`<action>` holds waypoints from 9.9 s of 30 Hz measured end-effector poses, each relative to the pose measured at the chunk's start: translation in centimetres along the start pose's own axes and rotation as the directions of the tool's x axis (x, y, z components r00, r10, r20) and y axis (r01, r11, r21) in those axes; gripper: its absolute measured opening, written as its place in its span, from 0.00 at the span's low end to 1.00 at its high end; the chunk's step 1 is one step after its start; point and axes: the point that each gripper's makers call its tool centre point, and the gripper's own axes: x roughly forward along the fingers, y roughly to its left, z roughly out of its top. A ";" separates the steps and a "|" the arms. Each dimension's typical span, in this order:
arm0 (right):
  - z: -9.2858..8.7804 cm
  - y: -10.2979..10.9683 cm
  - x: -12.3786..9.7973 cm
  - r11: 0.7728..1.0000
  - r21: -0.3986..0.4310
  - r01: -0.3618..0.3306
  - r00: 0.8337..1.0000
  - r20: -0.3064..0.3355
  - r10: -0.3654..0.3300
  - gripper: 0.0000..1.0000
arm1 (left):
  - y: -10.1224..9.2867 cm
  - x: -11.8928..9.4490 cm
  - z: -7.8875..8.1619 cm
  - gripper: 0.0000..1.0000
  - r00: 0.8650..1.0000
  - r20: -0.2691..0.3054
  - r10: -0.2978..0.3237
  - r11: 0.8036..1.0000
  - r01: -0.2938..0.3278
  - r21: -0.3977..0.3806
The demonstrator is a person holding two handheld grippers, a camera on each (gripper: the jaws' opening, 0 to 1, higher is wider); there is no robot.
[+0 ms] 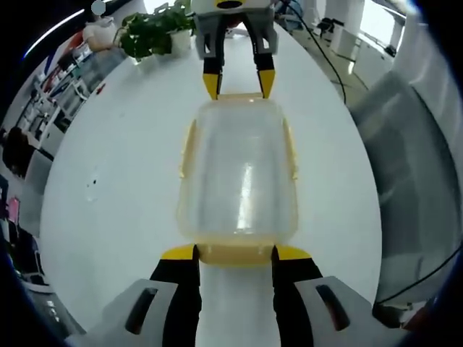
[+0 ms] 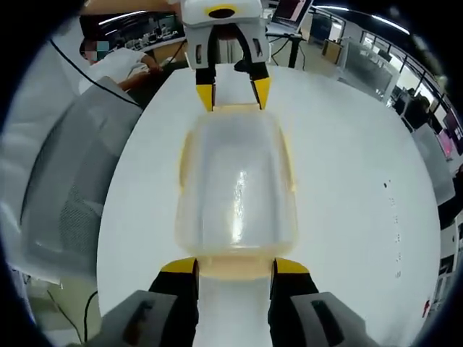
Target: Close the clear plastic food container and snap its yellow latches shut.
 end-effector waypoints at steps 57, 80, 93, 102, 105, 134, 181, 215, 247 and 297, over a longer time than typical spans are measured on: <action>0.3 0.7 -2.1 0.990 0.118 0.083 0.989 0.115 -0.096 0.45 | 0.7 -1.8 0.7 0.54 0.995 0.074 0.073 0.992 -0.065 -0.108; 1.7 0.0 -1.8 0.802 0.595 0.063 0.967 0.163 -0.197 0.43 | 1.6 -1.7 1.5 0.47 0.974 0.113 0.198 0.755 -0.078 -0.652; 0.8 -0.5 -1.0 0.626 0.778 0.053 0.954 0.146 -0.262 0.45 | 0.9 -0.8 0.8 0.46 0.977 0.086 0.195 0.638 -0.060 -0.768; 1.1 -0.6 -0.6 0.538 0.843 -0.009 0.944 0.185 -0.273 0.46 | 0.4 0.3 1.2 0.47 0.979 0.102 0.177 0.593 -0.024 -0.805; 1.0 -0.5 -0.4 0.539 0.842 -0.007 0.948 0.176 -0.264 0.46 | 0.1 0.5 1.1 0.46 0.980 0.106 0.170 0.580 -0.013 -0.815; 2.1 -0.4 0.9 0.483 0.871 -0.089 0.933 0.243 -0.266 0.44 | -0.2 0.9 1.4 0.39 0.966 0.197 0.169 0.536 0.077 -0.841; 1.9 0.1 0.6 0.570 0.819 -0.058 0.933 0.248 -0.261 0.45 | 0.2 1.1 1.6 0.41 0.962 0.227 0.154 0.576 0.099 -0.812; 2.9 -0.3 -1.4 0.868 0.471 0.159 0.966 0.106 -0.235 0.44 | -0.7 0.2 2.3 0.47 0.995 0.060 0.083 0.871 -0.044 -0.489; 6.7 0.8 -0.5 0.979 0.184 0.090 0.982 0.148 -0.118 0.33 | -1.3 1.0 7.3 0.44 0.999 0.041 0.011 0.995 -0.007 -0.104; 7.4 4.1 1.4 0.986 0.144 0.084 0.981 0.160 -0.107 0.42 | 0.7 2.5 8.3 0.43 0.998 0.052 -0.048 0.992 0.054 -0.110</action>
